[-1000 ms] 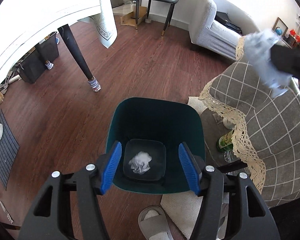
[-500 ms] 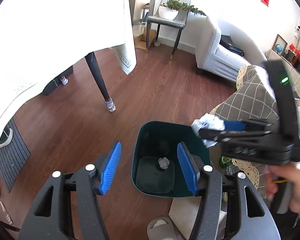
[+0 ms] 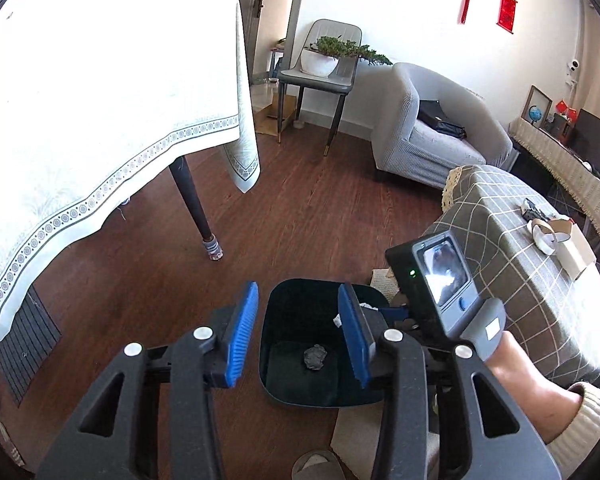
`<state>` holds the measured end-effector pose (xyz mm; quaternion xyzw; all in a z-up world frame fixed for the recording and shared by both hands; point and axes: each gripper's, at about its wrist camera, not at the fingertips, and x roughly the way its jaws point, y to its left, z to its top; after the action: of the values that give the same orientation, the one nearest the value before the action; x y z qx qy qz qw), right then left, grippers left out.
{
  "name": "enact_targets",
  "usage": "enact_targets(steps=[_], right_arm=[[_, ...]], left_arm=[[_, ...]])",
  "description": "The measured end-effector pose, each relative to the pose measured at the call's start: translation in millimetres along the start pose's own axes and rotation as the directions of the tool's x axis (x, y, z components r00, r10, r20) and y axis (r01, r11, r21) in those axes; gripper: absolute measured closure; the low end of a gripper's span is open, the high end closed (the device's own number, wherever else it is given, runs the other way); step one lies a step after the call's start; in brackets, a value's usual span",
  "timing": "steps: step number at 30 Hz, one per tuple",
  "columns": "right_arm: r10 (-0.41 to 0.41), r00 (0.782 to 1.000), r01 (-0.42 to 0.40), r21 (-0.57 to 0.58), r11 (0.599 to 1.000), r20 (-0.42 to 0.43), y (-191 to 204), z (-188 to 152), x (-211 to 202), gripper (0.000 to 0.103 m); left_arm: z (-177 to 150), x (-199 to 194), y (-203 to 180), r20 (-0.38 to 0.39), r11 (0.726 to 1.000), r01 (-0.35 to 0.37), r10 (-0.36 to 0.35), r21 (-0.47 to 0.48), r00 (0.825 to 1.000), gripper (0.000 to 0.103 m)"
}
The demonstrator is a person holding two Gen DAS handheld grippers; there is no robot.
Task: Collect trash
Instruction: 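Open the right tool to drop its paper ball into the bin, then move both tools back over the table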
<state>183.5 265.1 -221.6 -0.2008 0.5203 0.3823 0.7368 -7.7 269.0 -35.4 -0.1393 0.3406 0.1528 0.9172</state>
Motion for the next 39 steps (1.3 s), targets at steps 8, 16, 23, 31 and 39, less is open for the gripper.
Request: enact_targets(steps=[8, 16, 23, 31, 39], right_arm=[[-0.027, 0.999, 0.026, -0.036, 0.999, -0.044, 3.1, -7.0, 14.2, 0.029], [0.011, 0.998, -0.007, -0.063, 0.998, 0.065, 1.9, -3.9, -34.5, 0.029], [0.076, 0.976, -0.051, -0.122, 0.991, 0.206, 5.3, -2.5, -103.6, 0.038], [0.035, 0.929, 0.009, -0.116, 0.993, 0.369, -13.2, -17.0, -187.1, 0.039], [-0.030, 0.900, 0.055, -0.045, 0.997, 0.435, -61.5, -48.2, -241.4, 0.039]], left_arm=[[10.7, -24.2, -5.2, 0.069, 1.000, 0.024, -0.023, -0.013, 0.997, 0.059], [26.6, -46.8, -13.1, 0.127, 0.999, 0.045, -0.043, -0.013, 0.991, 0.059], [38.6, -68.5, -27.1, 0.184, 0.998, 0.066, -0.065, -0.001, 0.981, 0.058], [54.1, -88.8, -58.1, 0.237, 0.994, 0.107, -0.111, 0.030, 0.965, 0.050], [59.2, -85.4, -105.9, 0.209, 0.983, 0.165, -0.179, 0.083, 0.962, 0.038]])
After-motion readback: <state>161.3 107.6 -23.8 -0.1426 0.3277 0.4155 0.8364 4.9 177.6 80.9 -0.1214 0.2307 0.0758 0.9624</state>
